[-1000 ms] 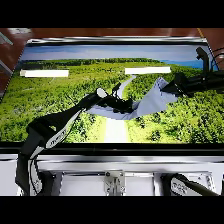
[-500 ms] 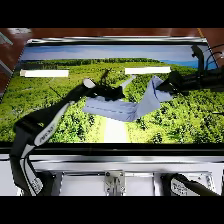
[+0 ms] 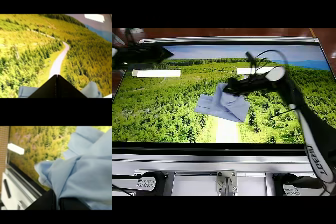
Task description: Fold the shirts.
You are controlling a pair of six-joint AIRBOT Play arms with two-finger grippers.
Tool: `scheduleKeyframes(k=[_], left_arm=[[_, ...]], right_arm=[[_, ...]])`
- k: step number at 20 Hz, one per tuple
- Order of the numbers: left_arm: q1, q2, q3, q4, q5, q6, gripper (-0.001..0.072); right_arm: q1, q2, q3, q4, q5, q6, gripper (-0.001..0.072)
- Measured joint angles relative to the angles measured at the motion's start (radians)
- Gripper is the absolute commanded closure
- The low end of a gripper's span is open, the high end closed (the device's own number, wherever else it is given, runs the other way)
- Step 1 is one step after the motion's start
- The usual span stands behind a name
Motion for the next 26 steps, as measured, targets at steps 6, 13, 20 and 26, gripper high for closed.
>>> scheduleKeyframes(k=[6,13,20,26], left_arm=[[0.138,0.122,0.0,0.011,-0.145,0.071,0.0668],[0.152,0.146,-0.005,0.014,-0.204,0.108,0.0668],[0.154,0.148,-0.006,0.016,-0.213,0.115,0.0668],[0.154,0.148,-0.007,0.016,-0.216,0.116,0.0668]], right_arm=[[0.142,-0.243,0.0,0.374,-0.192,-0.1,0.018],[0.128,-0.278,0.0,0.547,-0.199,-0.154,0.0182],[-0.089,-0.127,0.0,-0.145,0.164,0.154,0.004],[-0.194,-0.157,-0.044,-0.389,0.237,0.275,0.0041]])
